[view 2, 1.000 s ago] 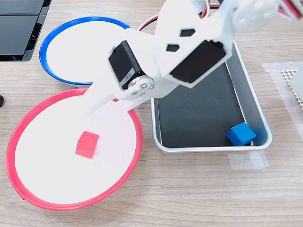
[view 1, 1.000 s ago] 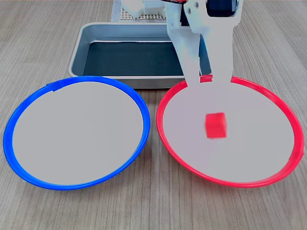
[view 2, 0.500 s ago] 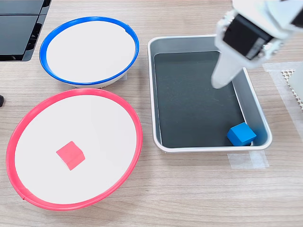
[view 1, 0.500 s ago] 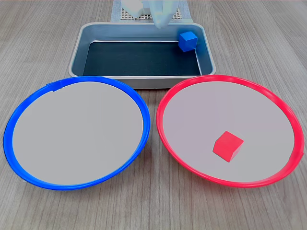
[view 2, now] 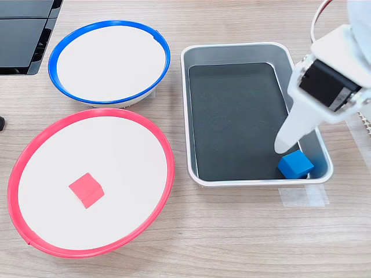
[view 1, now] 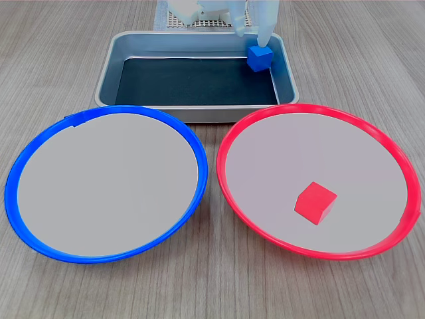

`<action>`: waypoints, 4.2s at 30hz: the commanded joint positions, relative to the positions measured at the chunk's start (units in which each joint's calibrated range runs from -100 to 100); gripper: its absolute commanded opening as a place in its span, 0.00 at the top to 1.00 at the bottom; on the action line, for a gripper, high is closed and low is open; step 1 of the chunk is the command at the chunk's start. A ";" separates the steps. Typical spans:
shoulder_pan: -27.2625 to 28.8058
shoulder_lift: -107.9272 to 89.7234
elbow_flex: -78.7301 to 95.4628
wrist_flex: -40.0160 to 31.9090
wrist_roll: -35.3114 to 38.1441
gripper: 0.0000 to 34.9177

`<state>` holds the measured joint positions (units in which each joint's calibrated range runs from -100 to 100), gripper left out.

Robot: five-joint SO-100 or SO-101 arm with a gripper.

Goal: Move two blocks from tray to matching dishes

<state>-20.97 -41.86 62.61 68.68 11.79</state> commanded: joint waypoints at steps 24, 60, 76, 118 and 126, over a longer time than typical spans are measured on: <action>-3.26 5.74 6.07 -9.54 1.32 0.91; 32.13 38.32 -36.81 -45.44 1.76 0.60; 24.60 -43.39 35.57 -44.29 -11.82 1.00; 23.84 -57.20 37.39 -21.26 -14.51 0.99; 23.84 -57.20 37.39 -21.26 -14.51 0.99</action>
